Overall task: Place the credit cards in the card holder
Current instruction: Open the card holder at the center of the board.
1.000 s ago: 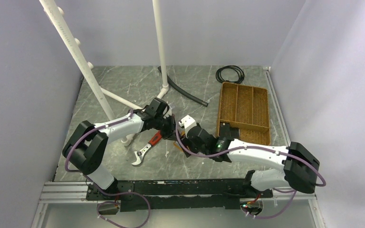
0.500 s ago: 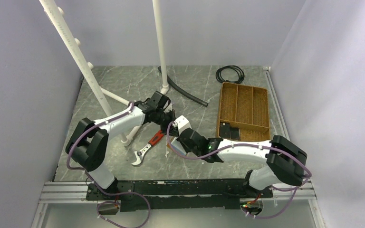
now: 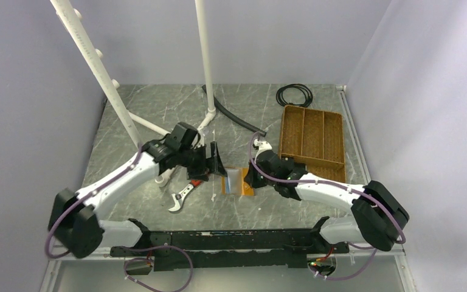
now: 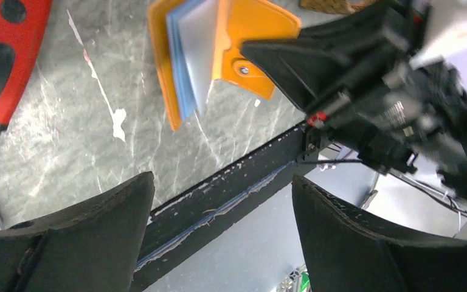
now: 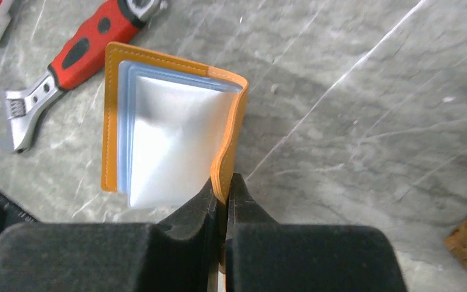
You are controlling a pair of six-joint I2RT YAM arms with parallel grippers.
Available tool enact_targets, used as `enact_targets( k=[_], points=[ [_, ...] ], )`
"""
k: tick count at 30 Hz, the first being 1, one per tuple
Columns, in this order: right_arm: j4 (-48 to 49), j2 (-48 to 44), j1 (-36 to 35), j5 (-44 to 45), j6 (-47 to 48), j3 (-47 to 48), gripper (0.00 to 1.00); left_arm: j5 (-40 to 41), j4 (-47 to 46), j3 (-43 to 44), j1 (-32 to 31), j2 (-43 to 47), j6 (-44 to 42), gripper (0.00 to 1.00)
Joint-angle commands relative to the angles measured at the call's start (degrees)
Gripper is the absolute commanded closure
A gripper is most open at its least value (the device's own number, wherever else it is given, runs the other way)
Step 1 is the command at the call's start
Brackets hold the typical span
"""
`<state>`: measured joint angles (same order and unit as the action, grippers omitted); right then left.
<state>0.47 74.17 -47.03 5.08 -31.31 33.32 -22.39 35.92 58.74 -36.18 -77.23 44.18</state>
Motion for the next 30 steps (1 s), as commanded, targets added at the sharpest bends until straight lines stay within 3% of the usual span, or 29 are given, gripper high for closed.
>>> enact_targets(
  k=[1,8,11,14,20,25,30],
  points=[
    [-0.7,0.7,3.1,-15.0,-4.6,-1.8,1.00,0.9,-4.8,-6.8,0.0,7.8,2.2,0.12],
    [6.8,4.1,6.3,-21.8,-6.9,-4.6,1.00,0.8,-11.7,-14.2,-0.3,9.9,6.5,0.14],
    [7.9,4.6,6.8,-22.1,-7.2,-5.4,1.00,2.2,-11.7,-14.0,-0.6,8.5,6.0,0.18],
    [7.6,4.7,7.0,-21.7,-6.6,-5.1,1.00,1.3,-13.6,-14.0,-0.8,5.7,5.6,0.29],
    [7.2,4.3,7.2,-21.6,-6.2,-5.1,1.00,-0.3,-17.7,-12.9,-3.3,1.1,5.7,0.21],
    [7.2,4.1,7.2,-21.8,-6.1,-5.1,1.00,3.1,-16.1,-9.2,-6.4,-0.9,4.2,0.17],
    [7.4,3.9,7.2,-21.6,-5.8,-5.5,1.00,4.3,-14.6,-8.0,-7.0,-4.1,4.3,0.34]
  ],
)
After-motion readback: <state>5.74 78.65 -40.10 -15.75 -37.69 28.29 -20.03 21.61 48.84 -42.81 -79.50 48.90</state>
